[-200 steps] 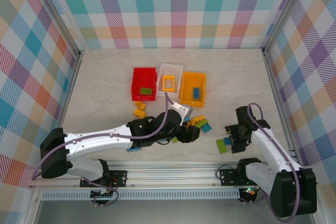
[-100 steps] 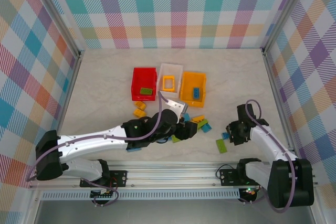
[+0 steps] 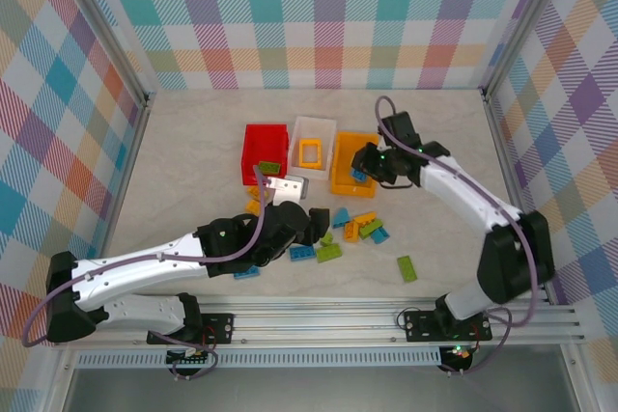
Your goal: Sort the legos into containers by color
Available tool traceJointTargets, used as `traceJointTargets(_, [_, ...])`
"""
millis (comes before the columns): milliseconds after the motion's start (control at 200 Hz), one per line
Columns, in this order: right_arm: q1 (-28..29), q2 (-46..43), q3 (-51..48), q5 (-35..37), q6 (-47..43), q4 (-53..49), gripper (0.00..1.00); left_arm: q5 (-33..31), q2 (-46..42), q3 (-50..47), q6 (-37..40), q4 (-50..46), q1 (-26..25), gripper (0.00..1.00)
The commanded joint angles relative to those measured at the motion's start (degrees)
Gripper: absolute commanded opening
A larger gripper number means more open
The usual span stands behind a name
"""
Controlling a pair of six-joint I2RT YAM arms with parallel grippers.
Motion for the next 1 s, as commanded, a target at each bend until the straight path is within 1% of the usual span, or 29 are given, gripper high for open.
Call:
traceJointTargets(0, [-0.35, 7.46, 5.9, -1.61, -5.58, -3.91, 0.18, -3.85, -1.7, 1.43, -1.75, -3.41, -0.03, 0.68])
traceJointTargets(140, [-0.34, 17.28, 14.92, -1.57, -7.71, -7.03, 0.2, -3.76, -2.39, 0.9, -2.63, -4.39, -0.01, 0.68])
traceJointTargets(260, [-0.33, 23.41, 20.31, -1.73, -8.36, -9.86, 0.22, -4.29, -2.5, 0.73, -3.73, -5.89, -0.01, 0.67])
traceJointTargets(300, [-0.34, 24.66, 21.33, -1.48, -8.3, -10.69, 0.25, -4.66, -2.59, 0.64, -4.38, -6.84, 0.04, 0.67])
traceJointTargets(325, [-0.34, 25.15, 21.8, -1.29, -8.13, -11.01, 0.29, -4.94, -2.67, 0.64, -4.88, -7.51, 0.03, 0.67])
traceJointTargets(390, [-0.34, 25.34, 22.04, -0.33, -7.87, -11.42, 0.41, -5.63, -2.92, 0.63, -6.74, -9.87, 0.21, 0.67])
traceJointTargets(470, [-0.34, 24.23, 21.36, 0.34, -7.7, -11.07, 0.48, -5.96, -3.3, 0.45, -9.31, -12.9, 0.73, 0.66])
traceJointTargets(655, [0.1, 19.82, 20.72, 0.61, -8.95, -10.95, 0.59, -4.15, -5.17, -1.21, -12.84, -17.26, 3.53, 0.65])
traceJointTargets(700, [0.4, 18.86, 21.11, 1.09, -9.4, -11.55, 0.6, -3.4, -5.4, -1.46, -13.71, -18.24, 4.47, 0.65])
traceJointTargets(765, [1.18, 16.92, 21.52, 2.28, -10.19, -12.3, 0.58, -1.5, -5.29, -1.79, -15.46, -20.27, 6.61, 0.65])
traceJointTargets(825, [2.72, 13.82, 20.68, 4.08, -11.16, -12.01, 0.57, 1.54, -4.78, -2.37, -16.93, -21.89, 9.83, 0.65])
traceJointTargets(880, [5.01, 10.19, 18.6, 5.53, -12.32, -10.61, 0.57, 5.73, -4.35, -3.84, -17.62, -22.1, 14.19, 0.64])
traceJointTargets(945, [8.74, 5.59, 14.56, 6.6, -14.75, -7.35, 0.57, 11.89, -4.02, -6.24, -16.87, -19.95, 20.07, 0.65])
traceJointTargets(970, [10.49, 3.83, 12.78, 7.0, -15.83, -6.1, 0.57, 13.81, -3.7, -7.04, -16.52, -19.19, 22.4, 0.64])
traceJointTargets(995, [12.49, 2.13, 10.92, 7.42, -16.82, -4.78, 0.6, 15.71, -3.22, -7.7, -16.24, -18.53, 24.67, 0.65])
